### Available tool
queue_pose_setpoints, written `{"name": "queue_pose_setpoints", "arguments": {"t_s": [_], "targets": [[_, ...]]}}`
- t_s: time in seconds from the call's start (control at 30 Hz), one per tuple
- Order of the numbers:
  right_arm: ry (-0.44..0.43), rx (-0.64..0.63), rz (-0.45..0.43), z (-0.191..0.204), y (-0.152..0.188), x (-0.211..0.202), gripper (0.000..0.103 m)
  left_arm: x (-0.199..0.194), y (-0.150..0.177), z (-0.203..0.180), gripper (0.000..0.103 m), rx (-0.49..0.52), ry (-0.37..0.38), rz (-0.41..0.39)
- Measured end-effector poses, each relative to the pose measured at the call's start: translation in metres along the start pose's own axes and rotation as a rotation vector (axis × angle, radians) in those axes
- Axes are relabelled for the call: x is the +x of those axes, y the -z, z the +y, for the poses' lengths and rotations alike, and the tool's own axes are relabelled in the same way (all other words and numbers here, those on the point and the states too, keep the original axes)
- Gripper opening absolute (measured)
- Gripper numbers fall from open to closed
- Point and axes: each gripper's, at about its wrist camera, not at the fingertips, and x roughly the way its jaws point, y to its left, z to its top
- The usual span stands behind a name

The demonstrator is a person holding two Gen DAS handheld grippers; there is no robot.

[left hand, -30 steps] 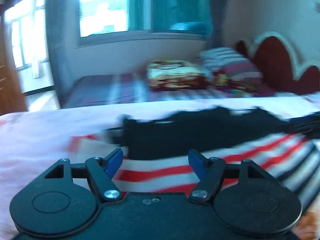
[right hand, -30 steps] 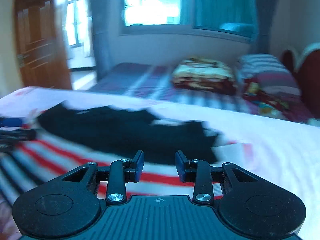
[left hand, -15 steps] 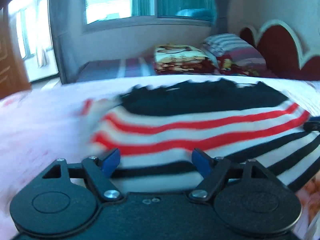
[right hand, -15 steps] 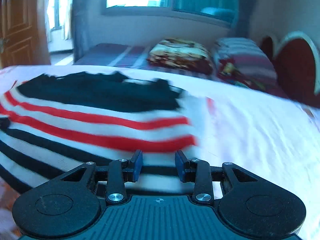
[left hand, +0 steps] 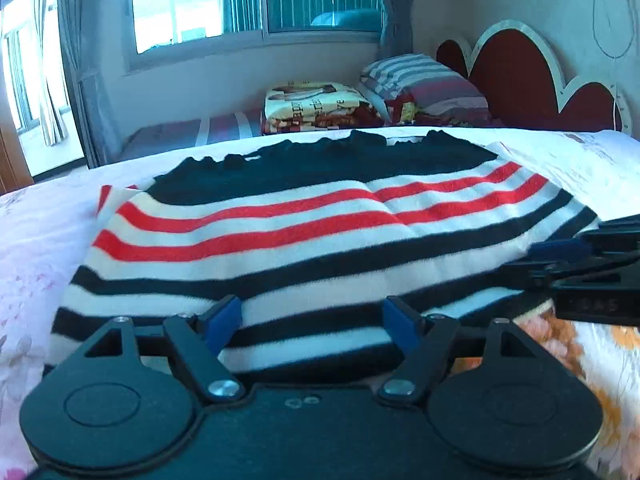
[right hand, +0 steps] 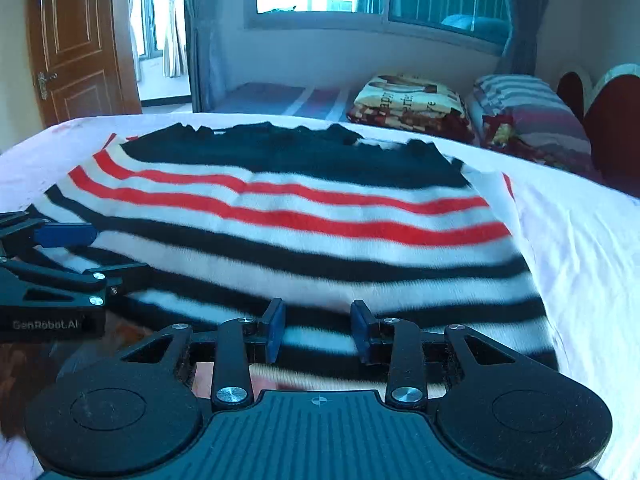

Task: Fold small clothes
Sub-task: 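Smooth the folded sweater flat with both tools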

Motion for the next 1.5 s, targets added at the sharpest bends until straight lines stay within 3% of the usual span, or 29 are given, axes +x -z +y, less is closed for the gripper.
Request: {"name": "queue_pose_setpoints", "arguments": {"t_s": [0.07,0.17,0.27,0.47,0.5,0.53,0.7,0.8,0.87,0.9,1.1,1.23,1.43,1.5], "targets": [[0.016,0.021,-0.03,-0.008,-0.002,-0.016,0.035,-0.013,0.003,0.013,0.076,-0.029,-0.008,-0.022],[0.119,0.131,-0.126,-0.048,-0.004,-0.042,0.035,-0.026,0.007,0.039,0.076,-0.078,-0.08,-0.043],[0.195,0.242,-0.096,-0.085,0.002,-0.042,0.035,-0.025,0.01,0.059,0.076,-0.119,-0.115,-0.017],[0.084,0.262,-0.027,-0.095,0.011,-0.035,0.034,-0.021,0.014,0.067,0.076,-0.14,-0.101,0.019],[0.065,0.263,-0.026,-0.095,0.013,-0.037,0.024,-0.02,0.014,0.067,0.077,-0.141,-0.101,0.021],[0.051,0.262,-0.016,-0.096,0.014,-0.039,0.005,-0.02,0.013,0.068,0.077,-0.142,-0.1,0.024],[0.084,0.239,0.017,-0.098,0.035,-0.049,0.005,-0.018,0.016,0.071,0.079,-0.144,-0.09,0.028],[0.113,0.274,-0.009,-0.1,0.039,-0.054,0.006,-0.02,0.018,0.075,0.077,-0.146,-0.083,0.019],[0.17,0.306,-0.075,-0.099,0.037,-0.067,0.023,-0.03,0.016,0.071,0.077,-0.137,-0.103,0.005],[0.178,0.293,-0.106,-0.094,0.035,-0.074,0.023,-0.035,0.013,0.066,0.077,-0.132,-0.105,-0.014],[-0.041,0.135,-0.097,-0.02,0.016,-0.054,0.023,-0.024,-0.002,-0.002,0.077,-0.036,0.018,-0.036],[-0.081,0.087,-0.061,0.011,0.013,-0.032,0.023,-0.009,0.002,-0.026,0.079,0.018,0.024,-0.01],[0.084,0.115,-0.034,-0.038,0.028,-0.043,0.022,-0.018,0.019,0.03,0.084,-0.019,-0.077,0.03],[0.092,0.152,-0.033,-0.061,0.034,-0.05,0.022,-0.024,0.023,0.044,0.087,-0.016,-0.093,0.035]]}}
